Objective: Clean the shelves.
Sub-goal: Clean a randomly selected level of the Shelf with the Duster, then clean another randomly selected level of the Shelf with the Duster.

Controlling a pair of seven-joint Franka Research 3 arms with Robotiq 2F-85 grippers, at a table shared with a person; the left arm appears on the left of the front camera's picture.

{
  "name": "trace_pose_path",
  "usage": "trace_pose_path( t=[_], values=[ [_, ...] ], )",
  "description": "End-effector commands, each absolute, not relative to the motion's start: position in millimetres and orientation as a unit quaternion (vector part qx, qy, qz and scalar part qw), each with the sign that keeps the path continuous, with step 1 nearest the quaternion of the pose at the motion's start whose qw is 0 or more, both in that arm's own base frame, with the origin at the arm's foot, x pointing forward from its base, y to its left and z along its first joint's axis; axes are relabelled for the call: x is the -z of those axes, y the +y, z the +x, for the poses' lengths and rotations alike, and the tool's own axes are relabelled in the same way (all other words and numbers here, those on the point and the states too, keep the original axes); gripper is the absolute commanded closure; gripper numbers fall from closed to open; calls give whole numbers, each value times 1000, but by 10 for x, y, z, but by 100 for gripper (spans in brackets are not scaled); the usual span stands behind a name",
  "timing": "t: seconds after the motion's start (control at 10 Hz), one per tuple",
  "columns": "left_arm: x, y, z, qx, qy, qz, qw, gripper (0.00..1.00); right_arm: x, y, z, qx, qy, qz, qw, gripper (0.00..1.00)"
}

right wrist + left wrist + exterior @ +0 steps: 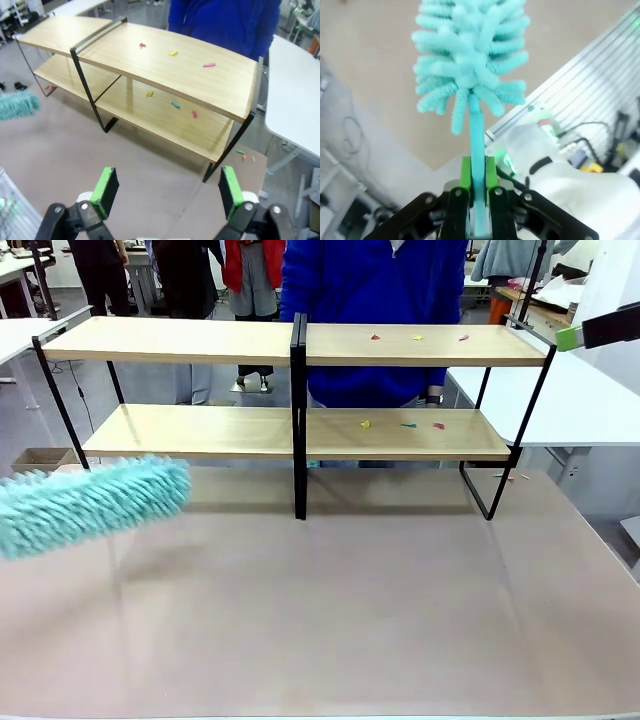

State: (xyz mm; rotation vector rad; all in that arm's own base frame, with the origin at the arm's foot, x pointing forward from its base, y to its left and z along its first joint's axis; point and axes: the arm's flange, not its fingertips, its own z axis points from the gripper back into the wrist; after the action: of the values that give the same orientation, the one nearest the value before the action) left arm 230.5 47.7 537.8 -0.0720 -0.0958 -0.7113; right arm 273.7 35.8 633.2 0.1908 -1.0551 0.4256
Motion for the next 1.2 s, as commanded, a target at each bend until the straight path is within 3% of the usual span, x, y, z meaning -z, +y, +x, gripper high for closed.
trace_pose_path(
  t=[0.0, 0.1, 0.3, 0.4, 1.1],
  values=[
    [-4830, 837, 1489, 280, -203, -51, 937, 88, -6337, 359, 2737, -202, -499, 94, 838, 0],
    [-4805, 1049, 1325, 238, -273, -92, 928, 88, -6337, 359, 2737, -202, -499, 94, 838, 0],
    [-4729, 1235, 1341, 193, -344, -186, 900, 88, -6337, 359, 2737, -202, -499, 94, 838, 0],
    [-5707, 1376, 1462, 232, -236, -106, 938, 88, -6337, 359, 2737, -202, -499, 94, 838, 0],
    [-5707, 1376, 1462, 232, -236, -106, 938, 88, -6337, 359, 2737, -202, -499, 94, 838, 0]
  ],
)
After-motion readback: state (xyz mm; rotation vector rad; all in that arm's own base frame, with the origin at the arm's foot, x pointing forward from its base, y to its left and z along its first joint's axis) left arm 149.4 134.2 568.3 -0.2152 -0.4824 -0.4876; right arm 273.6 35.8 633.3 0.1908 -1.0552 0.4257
